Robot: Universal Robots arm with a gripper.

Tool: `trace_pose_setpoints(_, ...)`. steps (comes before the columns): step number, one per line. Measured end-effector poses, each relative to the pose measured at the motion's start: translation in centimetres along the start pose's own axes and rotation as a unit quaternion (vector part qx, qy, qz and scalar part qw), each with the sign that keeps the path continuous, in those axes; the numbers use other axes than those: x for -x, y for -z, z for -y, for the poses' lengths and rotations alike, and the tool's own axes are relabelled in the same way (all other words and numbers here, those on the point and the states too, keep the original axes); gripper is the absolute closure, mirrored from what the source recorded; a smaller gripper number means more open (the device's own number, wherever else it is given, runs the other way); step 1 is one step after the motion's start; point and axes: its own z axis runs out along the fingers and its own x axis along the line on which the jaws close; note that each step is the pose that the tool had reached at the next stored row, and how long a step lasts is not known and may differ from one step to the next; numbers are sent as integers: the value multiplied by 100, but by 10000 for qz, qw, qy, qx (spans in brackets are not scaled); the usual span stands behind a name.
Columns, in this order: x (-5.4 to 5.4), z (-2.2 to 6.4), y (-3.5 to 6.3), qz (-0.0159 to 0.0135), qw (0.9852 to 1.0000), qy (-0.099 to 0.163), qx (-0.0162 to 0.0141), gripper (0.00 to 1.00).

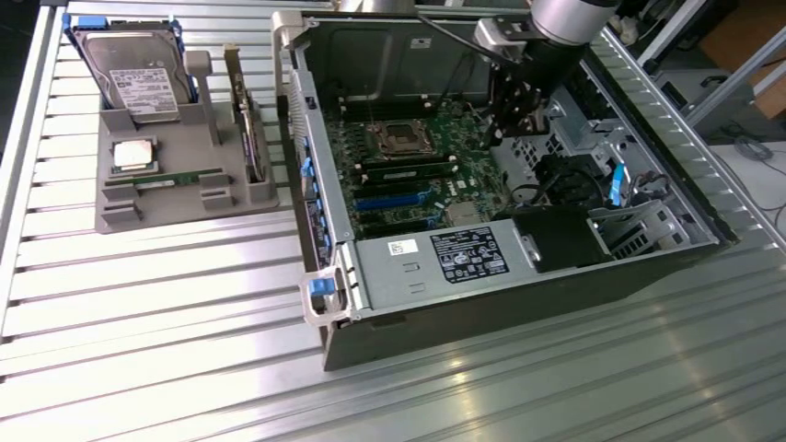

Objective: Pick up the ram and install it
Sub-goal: 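Press down the ram until it locks into place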

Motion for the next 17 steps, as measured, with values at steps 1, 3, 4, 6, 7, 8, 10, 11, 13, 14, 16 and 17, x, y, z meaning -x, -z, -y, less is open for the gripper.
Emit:
trace_pose_setpoints(1,0,4,31,-1,10000,0,0,90)
trace_pose_setpoints(3,3,7,103,0,10000,-1,0,90)
trace_pose_setpoints(4,4,7,136,0,10000,-1,0,90)
trace_pose_setpoints(6,5,8,204,0,10000,0,0,90)
trace_pose_setpoints(7,5,8,219,-1,10000,0,0,90)
trace_pose_setpoints(8,5,8,223,1,10000,0,0,90)
trace_pose_setpoints(10,5,8,223,0,10000,0,0,90)
trace_pose_setpoints(11,5,8,223,0,10000,0,0,90)
trace_pose_setpoints(13,5,8,223,0,10000,0,0,90)
trace_pose_setpoints(14,5,8,223,0,10000,0,0,90)
trace_pose_setpoints(16,4,8,224,-2,10000,-54,0,90)
trace_pose_setpoints(17,5,8,223,-3,9999,-122,0,90)
